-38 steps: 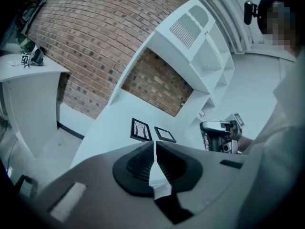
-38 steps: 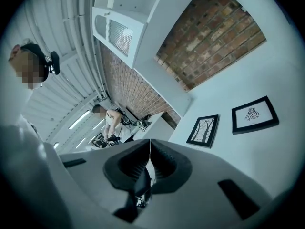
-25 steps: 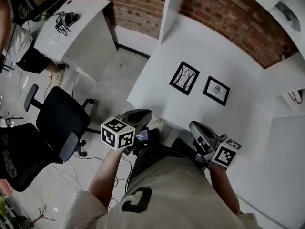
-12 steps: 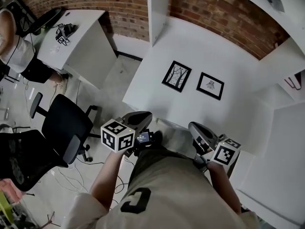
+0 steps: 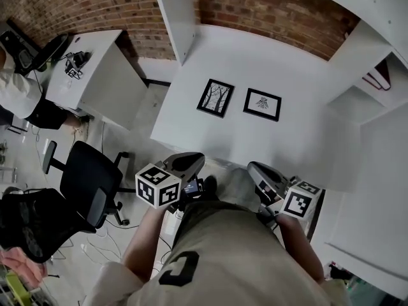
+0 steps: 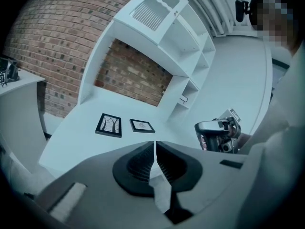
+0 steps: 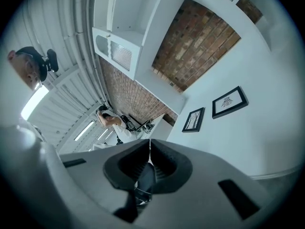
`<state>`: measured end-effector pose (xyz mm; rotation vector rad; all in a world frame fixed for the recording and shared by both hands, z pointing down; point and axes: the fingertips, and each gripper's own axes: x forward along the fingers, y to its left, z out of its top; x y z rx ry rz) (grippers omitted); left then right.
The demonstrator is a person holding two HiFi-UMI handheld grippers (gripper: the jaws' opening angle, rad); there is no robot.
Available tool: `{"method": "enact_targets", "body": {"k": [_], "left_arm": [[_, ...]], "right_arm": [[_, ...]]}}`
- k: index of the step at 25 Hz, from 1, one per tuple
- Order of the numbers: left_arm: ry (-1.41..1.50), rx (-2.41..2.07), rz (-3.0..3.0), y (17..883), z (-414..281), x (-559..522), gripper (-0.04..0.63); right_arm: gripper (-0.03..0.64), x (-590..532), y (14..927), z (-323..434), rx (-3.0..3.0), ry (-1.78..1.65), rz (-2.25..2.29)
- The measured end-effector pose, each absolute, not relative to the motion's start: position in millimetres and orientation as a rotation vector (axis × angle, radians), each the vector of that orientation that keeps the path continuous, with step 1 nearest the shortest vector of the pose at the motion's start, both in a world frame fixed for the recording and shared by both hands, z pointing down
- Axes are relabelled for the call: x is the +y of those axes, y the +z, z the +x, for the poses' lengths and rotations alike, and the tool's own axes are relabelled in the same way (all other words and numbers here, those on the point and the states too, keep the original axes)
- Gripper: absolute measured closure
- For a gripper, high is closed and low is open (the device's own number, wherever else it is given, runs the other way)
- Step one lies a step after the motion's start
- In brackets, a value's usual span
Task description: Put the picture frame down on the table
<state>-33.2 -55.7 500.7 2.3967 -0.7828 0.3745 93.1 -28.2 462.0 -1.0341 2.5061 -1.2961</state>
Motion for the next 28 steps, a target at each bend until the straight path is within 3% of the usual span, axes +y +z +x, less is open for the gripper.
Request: {"method": "enact_targets", "body": {"k": [28], "left_arm": [[0.515,-0.81,2.424,496,13,70,0.58]], "right_arm": [[0.607,96,471,135,2.429,-1.341,-0.966]]}}
